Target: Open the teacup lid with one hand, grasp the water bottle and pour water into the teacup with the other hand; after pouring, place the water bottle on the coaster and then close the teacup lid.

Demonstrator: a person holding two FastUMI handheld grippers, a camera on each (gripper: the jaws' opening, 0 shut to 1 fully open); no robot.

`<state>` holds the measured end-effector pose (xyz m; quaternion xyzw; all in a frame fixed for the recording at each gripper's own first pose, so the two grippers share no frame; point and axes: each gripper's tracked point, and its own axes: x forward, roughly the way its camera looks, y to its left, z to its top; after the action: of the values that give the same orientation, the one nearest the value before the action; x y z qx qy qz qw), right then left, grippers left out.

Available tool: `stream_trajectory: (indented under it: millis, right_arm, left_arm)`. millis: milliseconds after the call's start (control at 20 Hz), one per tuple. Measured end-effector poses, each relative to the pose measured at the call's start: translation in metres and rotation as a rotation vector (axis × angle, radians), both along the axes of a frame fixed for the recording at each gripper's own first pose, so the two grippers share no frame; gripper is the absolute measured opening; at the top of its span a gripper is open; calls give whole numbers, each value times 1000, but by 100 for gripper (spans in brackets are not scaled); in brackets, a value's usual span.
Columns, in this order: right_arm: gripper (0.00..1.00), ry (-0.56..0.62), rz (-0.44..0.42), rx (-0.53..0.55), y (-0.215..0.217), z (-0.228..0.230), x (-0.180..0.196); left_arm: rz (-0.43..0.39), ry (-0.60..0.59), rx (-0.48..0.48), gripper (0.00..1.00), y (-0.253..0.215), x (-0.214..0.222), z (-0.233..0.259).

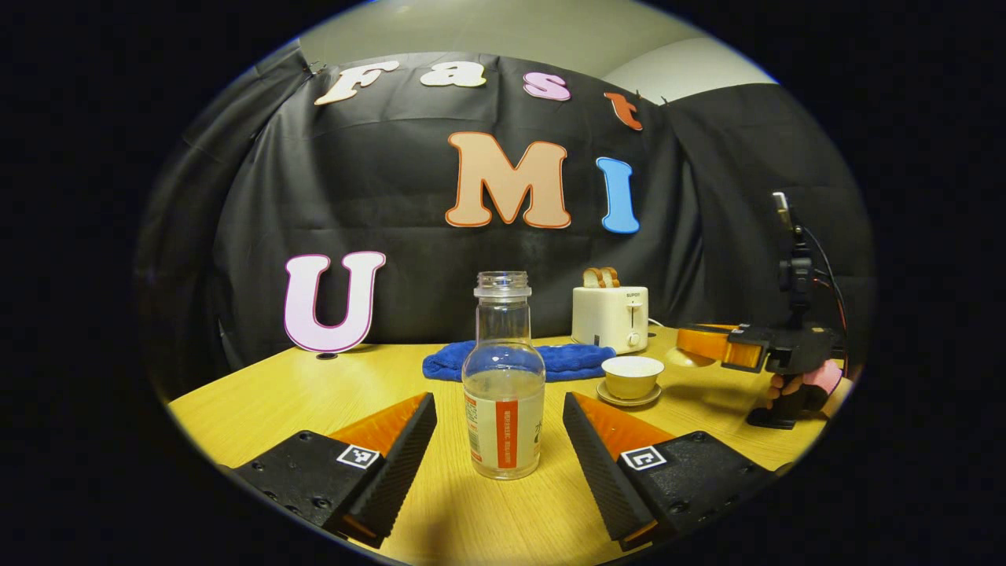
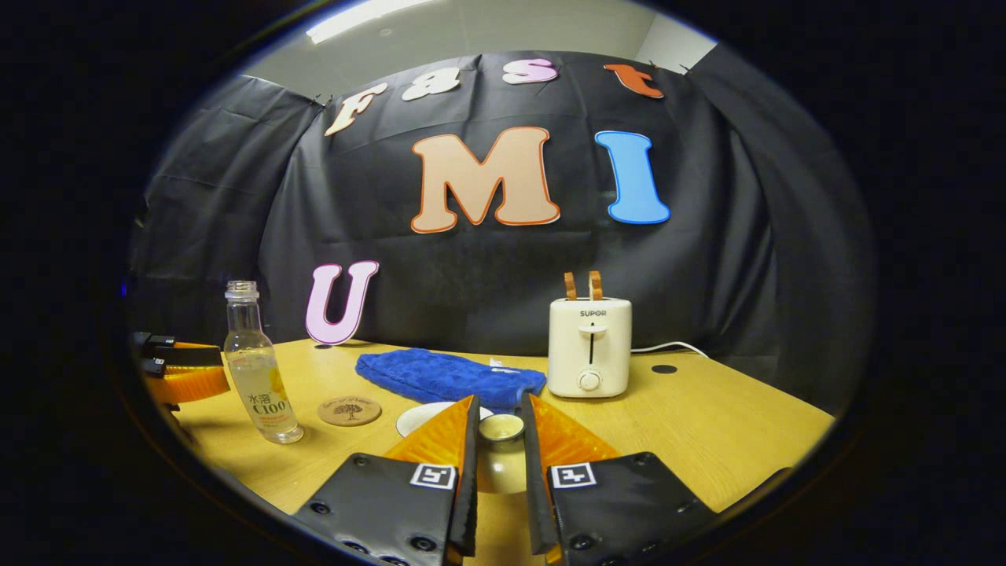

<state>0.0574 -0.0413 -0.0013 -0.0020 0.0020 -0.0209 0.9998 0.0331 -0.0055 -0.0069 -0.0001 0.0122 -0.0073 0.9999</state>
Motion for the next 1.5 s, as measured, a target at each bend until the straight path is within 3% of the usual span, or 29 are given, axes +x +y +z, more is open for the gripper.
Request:
stream_trajectory:
  millis: [700,900,1100,1350,1500]
  right_arm:
    - [30,0,21,2,-7,2,-35]
    - [30,1,22,3,-6,1,-34]
    - [30,2,24,2,-6,4,-35]
    - [30,2,23,3,-7,3,-36]
    - [29,2,22,2,-6,2,-36]
  left_arm:
    - [-30,162,-25,94,0,45,-27]
    - [-41,202,-4,81,-2,53,-33]
    - [-41,220,-1,74,-1,55,-36]
    - [-23,222,5,71,1,56,-36]
    - [3,247,77,70,8,60,-34]
